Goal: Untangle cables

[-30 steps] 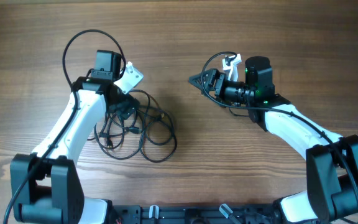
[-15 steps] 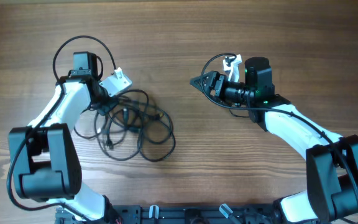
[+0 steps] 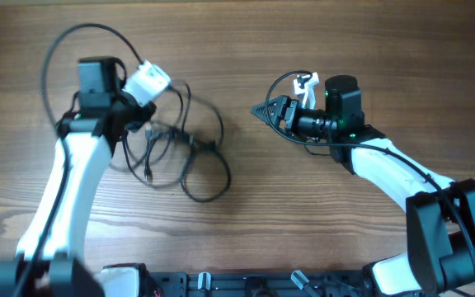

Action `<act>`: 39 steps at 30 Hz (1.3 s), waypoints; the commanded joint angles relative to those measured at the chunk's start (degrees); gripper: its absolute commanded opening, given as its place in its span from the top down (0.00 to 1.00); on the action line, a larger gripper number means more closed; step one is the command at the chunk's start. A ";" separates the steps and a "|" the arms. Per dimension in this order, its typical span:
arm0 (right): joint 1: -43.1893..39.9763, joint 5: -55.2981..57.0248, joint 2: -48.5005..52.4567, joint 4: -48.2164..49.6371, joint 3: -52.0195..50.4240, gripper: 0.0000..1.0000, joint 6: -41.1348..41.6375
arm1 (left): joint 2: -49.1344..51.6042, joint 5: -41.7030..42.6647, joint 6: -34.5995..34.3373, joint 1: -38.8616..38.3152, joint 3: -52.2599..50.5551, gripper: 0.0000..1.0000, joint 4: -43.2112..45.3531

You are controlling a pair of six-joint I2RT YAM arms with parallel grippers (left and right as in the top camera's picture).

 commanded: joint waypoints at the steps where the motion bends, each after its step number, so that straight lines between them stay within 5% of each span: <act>1: -0.07 -10.71 -0.24 6.10 0.07 0.14 -0.26 | -9.70 2.82 -12.04 -0.22 0.68 0.96 1.27; 5: 1.46 -19.39 -0.24 24.30 0.07 0.14 7.45 | -18.64 8.07 -21.31 -0.22 0.68 0.94 1.22; 8: 3.04 -19.45 -0.24 33.70 0.07 0.12 13.70 | -19.63 8.76 -22.01 -0.26 0.68 0.96 -0.85; 12: 6.34 -19.15 -0.24 48.15 0.07 0.10 21.62 | -19.63 23.23 -22.12 -3.52 0.68 0.96 -2.62; 15: 7.23 -18.29 -0.24 48.68 0.07 0.08 20.41 | -19.63 24.50 -22.12 -8.22 0.68 0.96 -2.60; 17: 7.21 -18.25 -0.24 48.68 0.07 0.08 19.45 | -19.63 24.50 -22.12 -11.47 0.68 0.80 -2.60; 19: 7.21 -17.31 -0.24 48.37 0.07 0.07 18.93 | -19.67 24.50 -22.12 -13.00 0.68 0.74 -2.58; 22: 7.21 -16.55 -0.24 46.31 0.07 0.07 18.69 | -19.67 24.48 -22.10 -13.27 0.68 0.93 -2.54; 23: 7.21 -16.55 -0.24 45.57 0.07 0.07 18.49 | -19.67 24.46 -22.08 -13.27 0.68 0.92 -2.62; 24: 7.21 -16.55 -0.24 45.40 0.07 0.07 18.32 | -19.67 24.26 -22.10 -13.27 0.66 0.84 -2.75; 25: 7.23 -16.55 -0.24 45.03 0.07 0.07 18.10 | -19.65 23.26 -22.08 -13.27 0.63 0.59 -3.13; 29: 7.23 -16.09 -0.24 38.53 0.07 0.07 15.91 | -15.23 5.40 -22.08 -13.27 0.42 0.33 -10.23; 39: 7.23 -15.93 -0.24 36.33 0.07 0.07 14.82 | 9.64 0.02 -21.68 -13.27 0.42 0.26 -8.09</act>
